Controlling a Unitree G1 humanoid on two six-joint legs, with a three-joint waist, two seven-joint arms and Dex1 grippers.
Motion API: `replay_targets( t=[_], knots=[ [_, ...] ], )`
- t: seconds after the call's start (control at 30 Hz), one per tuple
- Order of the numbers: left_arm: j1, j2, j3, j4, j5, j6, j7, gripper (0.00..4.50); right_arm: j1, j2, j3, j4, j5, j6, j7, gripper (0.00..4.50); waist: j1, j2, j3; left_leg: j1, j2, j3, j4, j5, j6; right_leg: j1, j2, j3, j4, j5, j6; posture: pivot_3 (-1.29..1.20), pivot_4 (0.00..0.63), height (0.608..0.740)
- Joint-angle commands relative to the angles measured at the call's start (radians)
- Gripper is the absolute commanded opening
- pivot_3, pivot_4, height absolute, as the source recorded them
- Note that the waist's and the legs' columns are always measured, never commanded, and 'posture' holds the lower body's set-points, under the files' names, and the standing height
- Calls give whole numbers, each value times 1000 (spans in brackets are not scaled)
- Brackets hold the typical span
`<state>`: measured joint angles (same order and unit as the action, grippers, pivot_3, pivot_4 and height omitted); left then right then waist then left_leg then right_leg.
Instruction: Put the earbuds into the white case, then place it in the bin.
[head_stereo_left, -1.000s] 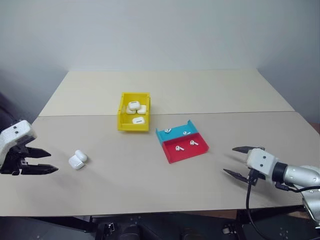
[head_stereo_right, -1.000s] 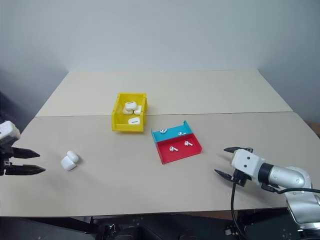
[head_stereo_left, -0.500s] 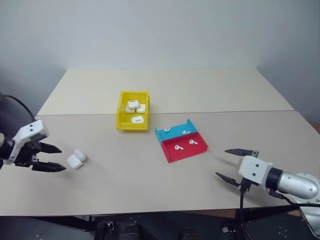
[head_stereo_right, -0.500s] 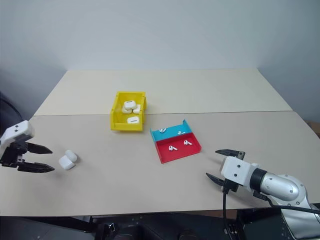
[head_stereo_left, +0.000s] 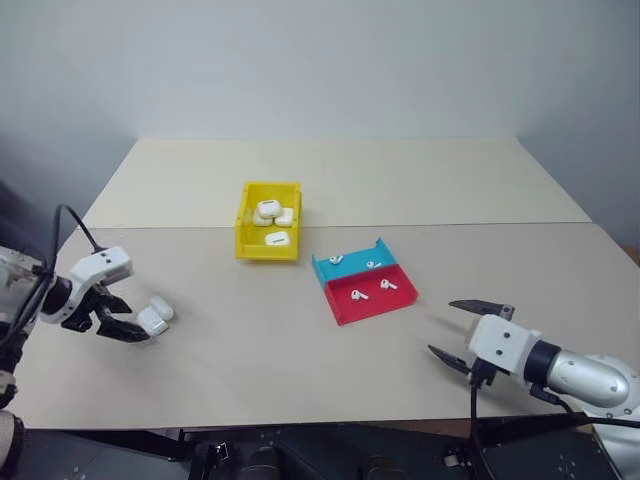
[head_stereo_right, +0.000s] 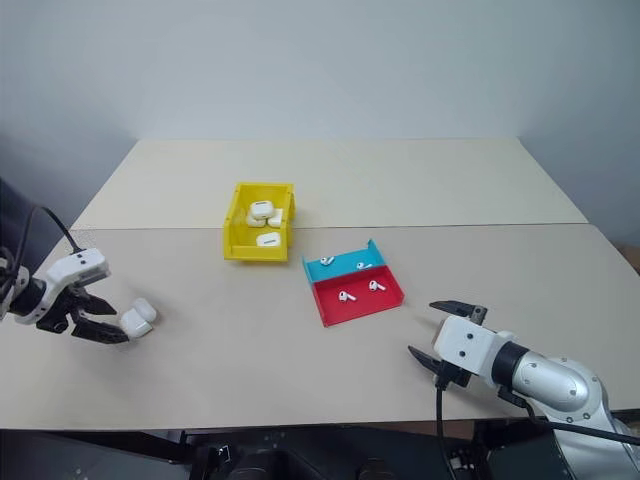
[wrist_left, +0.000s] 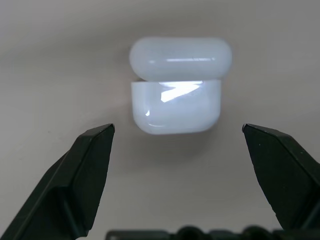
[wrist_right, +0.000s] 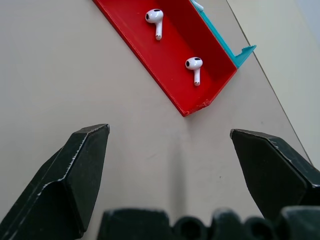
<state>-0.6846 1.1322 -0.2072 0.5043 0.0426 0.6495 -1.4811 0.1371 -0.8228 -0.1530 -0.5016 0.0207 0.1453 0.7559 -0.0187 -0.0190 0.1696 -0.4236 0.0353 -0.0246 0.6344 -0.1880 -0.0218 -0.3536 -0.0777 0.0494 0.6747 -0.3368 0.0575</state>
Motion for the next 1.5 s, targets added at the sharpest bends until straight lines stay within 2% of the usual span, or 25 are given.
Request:
replay_targets(
  t=[0.03, 0.9, 1.0, 1.1, 1.13, 1.5],
  knots=[
    [-37, -8, -7, 10, 4, 26, 1, 4469, -18, 9, 2, -21, -7, 12, -17, 4500, 2, 0, 0, 0, 0, 0, 0, 0, 0, 0, 0, 0, 0, 0, 0, 0, 150, 740],
    [-57, -108, -68, 104, 84, -57, 108, 4469, -4, 2, -14, -10, -25, 8, -17, 4500, 8, 2, -1, 2, -1, 0, 4, 2, -2, 2, 0, 0, 6, 0, 0, 0, 150, 740],
    [-64, -113, -67, 122, 90, -55, 102, 3871, -1, -2, -12, -2, -31, 2, -16, 4500, 7, 2, -1, 3, -1, 0, 4, 2, -2, 2, 0, 1, 6, 0, -1, 0, 150, 740],
    [-65, -111, -61, 136, 91, -71, 99, 2906, -2, -3, -13, 2, -31, 1, -13, 4500, 5, 2, -1, 3, -1, 0, 4, 2, -2, 2, 0, 1, 6, 0, -1, 0, 150, 740],
    [-63, -108, -60, 138, 91, -79, 93, 2728, -3, -4, -13, 4, -31, 0, -12, 4500, 5, 2, -1, 3, -1, 0, 4, 2, -2, 2, 0, 2, 6, 0, -1, 0, 150, 740],
    [33, -26, 24, 55, 16, -149, 9, 2725, -14, -5, -10, 29, -35, -19, -5, 4500, -3, 2, -1, 2, 0, 1, 4, 2, -2, 0, 0, 3, 6, 0, -1, 0, 150, 740]
  ],
)
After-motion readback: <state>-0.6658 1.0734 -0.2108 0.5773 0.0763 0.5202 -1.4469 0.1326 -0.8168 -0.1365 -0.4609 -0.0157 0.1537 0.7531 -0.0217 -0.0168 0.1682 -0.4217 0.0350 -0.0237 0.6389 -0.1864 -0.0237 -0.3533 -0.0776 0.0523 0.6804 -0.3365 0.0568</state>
